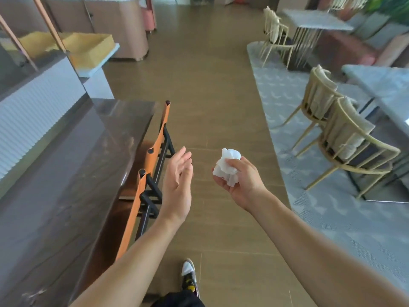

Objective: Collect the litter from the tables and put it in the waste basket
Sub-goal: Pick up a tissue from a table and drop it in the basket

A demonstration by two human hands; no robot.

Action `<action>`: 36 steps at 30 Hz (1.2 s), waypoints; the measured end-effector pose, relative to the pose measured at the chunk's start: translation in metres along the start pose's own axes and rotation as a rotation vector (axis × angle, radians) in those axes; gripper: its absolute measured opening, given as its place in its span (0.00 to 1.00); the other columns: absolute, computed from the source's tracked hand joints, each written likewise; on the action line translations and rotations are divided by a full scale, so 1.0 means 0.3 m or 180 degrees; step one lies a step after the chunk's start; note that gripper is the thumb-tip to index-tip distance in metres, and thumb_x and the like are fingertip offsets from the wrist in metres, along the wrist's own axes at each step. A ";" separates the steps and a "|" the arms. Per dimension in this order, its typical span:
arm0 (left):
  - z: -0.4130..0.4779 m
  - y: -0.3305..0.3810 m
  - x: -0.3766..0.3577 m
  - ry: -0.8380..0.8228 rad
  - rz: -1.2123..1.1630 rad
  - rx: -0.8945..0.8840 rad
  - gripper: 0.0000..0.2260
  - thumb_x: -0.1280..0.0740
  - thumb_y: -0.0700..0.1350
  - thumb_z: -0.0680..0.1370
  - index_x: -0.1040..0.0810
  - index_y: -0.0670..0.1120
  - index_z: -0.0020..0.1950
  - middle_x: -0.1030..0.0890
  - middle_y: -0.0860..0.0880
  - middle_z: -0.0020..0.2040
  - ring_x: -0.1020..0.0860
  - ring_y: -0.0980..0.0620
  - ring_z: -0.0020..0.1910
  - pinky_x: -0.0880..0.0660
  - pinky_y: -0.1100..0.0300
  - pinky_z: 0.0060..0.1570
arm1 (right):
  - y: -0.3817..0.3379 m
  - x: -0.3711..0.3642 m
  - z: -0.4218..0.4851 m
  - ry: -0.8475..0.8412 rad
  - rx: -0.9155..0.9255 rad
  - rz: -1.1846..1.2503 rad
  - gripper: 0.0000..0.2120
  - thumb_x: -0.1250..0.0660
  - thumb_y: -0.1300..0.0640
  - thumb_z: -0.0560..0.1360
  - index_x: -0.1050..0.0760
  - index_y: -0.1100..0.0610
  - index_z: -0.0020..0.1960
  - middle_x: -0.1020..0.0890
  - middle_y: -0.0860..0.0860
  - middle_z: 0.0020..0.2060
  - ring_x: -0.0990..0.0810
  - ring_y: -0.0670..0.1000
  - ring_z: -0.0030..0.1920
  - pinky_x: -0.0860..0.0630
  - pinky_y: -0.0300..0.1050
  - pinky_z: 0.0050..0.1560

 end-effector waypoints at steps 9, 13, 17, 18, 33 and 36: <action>0.605 -0.034 -0.189 -0.0454 -0.0005 -0.0064 0.25 0.39 0.64 0.80 0.31 0.60 0.76 0.24 0.60 0.72 0.25 0.63 0.71 0.26 0.52 0.73 | -0.310 -0.031 0.446 0.0365 0.0367 0.0065 0.09 0.30 0.61 0.79 0.21 0.58 0.58 0.16 0.53 0.44 0.16 0.54 0.42 0.17 0.57 0.53; 0.837 -0.066 -0.301 -0.0515 -0.0086 -0.0087 0.23 0.39 0.58 0.83 0.31 0.53 0.78 0.24 0.55 0.73 0.25 0.61 0.72 0.26 0.55 0.73 | -0.462 0.017 0.637 0.0459 0.0500 0.0263 0.08 0.32 0.62 0.79 0.21 0.57 0.58 0.16 0.54 0.44 0.17 0.55 0.43 0.17 0.54 0.48; 1.064 -0.132 -0.422 -0.0518 -0.0078 -0.0099 0.27 0.38 0.62 0.80 0.30 0.55 0.77 0.24 0.54 0.74 0.25 0.59 0.73 0.24 0.51 0.72 | -0.596 0.081 0.865 0.0427 0.0570 0.0403 0.10 0.30 0.59 0.75 0.21 0.56 0.57 0.16 0.52 0.42 0.16 0.53 0.42 0.18 0.54 0.49; 1.128 -0.153 -0.459 -0.0496 -0.0069 -0.0110 0.28 0.38 0.63 0.79 0.30 0.54 0.77 0.24 0.54 0.74 0.25 0.59 0.73 0.24 0.50 0.72 | -0.631 0.097 0.934 0.0393 0.0575 0.0423 0.12 0.29 0.58 0.74 0.21 0.57 0.57 0.16 0.52 0.42 0.17 0.53 0.42 0.18 0.54 0.50; 1.898 -0.297 -0.843 0.0161 0.0027 -0.0134 0.22 0.37 0.61 0.81 0.27 0.57 0.74 0.22 0.55 0.72 0.23 0.57 0.71 0.22 0.50 0.68 | -1.127 0.130 1.829 -0.0091 0.0221 0.0293 0.17 0.34 0.61 0.73 0.23 0.60 0.61 0.20 0.51 0.39 0.18 0.54 0.40 0.18 0.53 0.49; 2.046 -0.326 -0.841 0.0285 0.0013 -0.0139 0.20 0.37 0.61 0.81 0.27 0.60 0.73 0.22 0.55 0.72 0.23 0.57 0.71 0.22 0.49 0.68 | -1.166 0.080 1.989 -0.0161 0.0177 0.0139 0.14 0.36 0.62 0.76 0.24 0.59 0.60 0.21 0.54 0.42 0.19 0.55 0.42 0.18 0.53 0.49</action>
Point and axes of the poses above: each hand's wrist, its own z-axis towards the middle knuckle, its own x-axis out of the back of the hand, y = z × x, the point moved 6 cm from there along z, towards the middle knuckle
